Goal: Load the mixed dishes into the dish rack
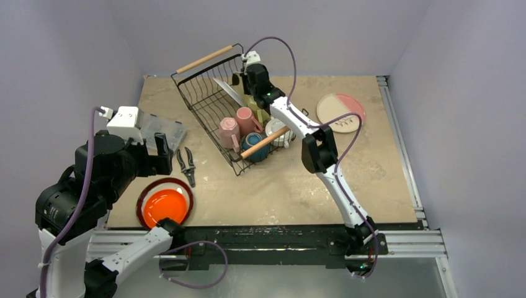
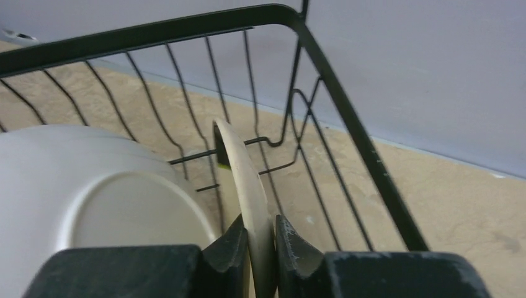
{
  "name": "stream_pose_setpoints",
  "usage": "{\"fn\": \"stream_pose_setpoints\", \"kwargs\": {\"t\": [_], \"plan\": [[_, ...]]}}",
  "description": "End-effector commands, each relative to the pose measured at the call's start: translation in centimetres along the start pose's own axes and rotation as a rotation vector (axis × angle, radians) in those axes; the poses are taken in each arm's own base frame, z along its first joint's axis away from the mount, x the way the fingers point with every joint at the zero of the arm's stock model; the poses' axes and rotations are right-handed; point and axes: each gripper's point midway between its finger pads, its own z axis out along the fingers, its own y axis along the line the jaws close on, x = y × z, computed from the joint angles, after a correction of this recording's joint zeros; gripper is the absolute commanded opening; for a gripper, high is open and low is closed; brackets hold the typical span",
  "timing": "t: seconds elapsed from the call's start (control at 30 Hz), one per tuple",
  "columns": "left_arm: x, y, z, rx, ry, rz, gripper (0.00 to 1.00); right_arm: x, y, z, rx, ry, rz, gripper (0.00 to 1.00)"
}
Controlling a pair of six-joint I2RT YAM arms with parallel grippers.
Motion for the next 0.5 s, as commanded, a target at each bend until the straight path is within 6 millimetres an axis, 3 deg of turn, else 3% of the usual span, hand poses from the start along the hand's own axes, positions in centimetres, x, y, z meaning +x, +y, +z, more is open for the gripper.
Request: {"fn": "stream_pose_setpoints", "kwargs": {"t": [0.0, 0.2, 0.47], "plan": [[-1.2, 0.3, -0.2, -0.015, -0.037, 0.006, 1.0, -8.5, 0.9, -2.4, -0.011, -0.184, 0.012, 0.03], [-1.6, 0.0, 0.0, -0.004, -0.046, 0.013, 1.0, -16.2, -1.1, -6.7, 0.091, -0.332, -0.039, 0.0], [-2.4, -0.2, 0.2, 0.003, -0.064, 0.043, 1.0, -22.8, -3.3, -12.0, 0.195, -0.442, -0.081, 0.0]]}}
